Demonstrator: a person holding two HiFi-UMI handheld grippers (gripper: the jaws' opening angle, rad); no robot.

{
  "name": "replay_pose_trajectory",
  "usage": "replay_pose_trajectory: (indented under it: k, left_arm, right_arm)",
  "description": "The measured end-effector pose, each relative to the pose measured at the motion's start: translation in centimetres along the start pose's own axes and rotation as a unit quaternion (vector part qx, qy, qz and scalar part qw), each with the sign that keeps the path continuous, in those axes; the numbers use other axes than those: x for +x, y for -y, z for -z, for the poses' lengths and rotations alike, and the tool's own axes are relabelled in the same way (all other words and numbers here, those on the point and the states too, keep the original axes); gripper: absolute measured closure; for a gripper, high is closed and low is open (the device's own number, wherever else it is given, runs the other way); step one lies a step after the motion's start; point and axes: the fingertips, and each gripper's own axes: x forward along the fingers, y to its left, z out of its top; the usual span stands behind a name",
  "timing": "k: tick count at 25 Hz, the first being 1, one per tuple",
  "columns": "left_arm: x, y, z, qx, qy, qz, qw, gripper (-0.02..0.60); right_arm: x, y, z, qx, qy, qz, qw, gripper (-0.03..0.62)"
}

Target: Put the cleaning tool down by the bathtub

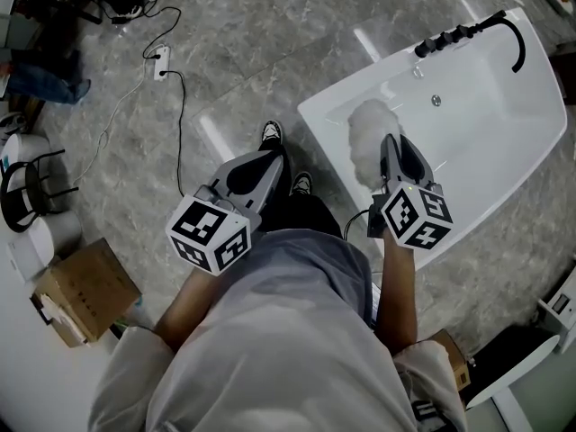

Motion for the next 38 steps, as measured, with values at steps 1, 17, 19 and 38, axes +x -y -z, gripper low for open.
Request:
replay_pose_trajectory:
  k: [1, 17, 19, 38]
  left_arm:
    - [0.2, 0.0, 0.0, -0.001, -0.001, 0.001, 1.0000, 0.572]
    - [1.6, -1.7, 0.3, -0.013, -0.023, 0.000, 0.9996, 0.572]
    - [1.7, -2.1, 0.3, -0.016, -0.025, -0.001, 0.9995, 0.572]
    - [3.2, -5.0, -0.6, -0.028, -0.050, -0.003, 0.9984, 0.572]
  right_arm:
    - [0.2, 0.1, 0.1, 0.002, -0.002, -0.001, 1.000, 0.510]
    - [4.1, 1.1, 1.4, 0.025, -0.026, 0.003, 0.999, 0.510]
    - [4.7, 1.2, 1.5, 0.027, -0.030, 0.005, 0.999, 0.510]
    - [9.8, 2.6, 2.8, 0.043, -0.060, 0.027, 0.997, 0.510]
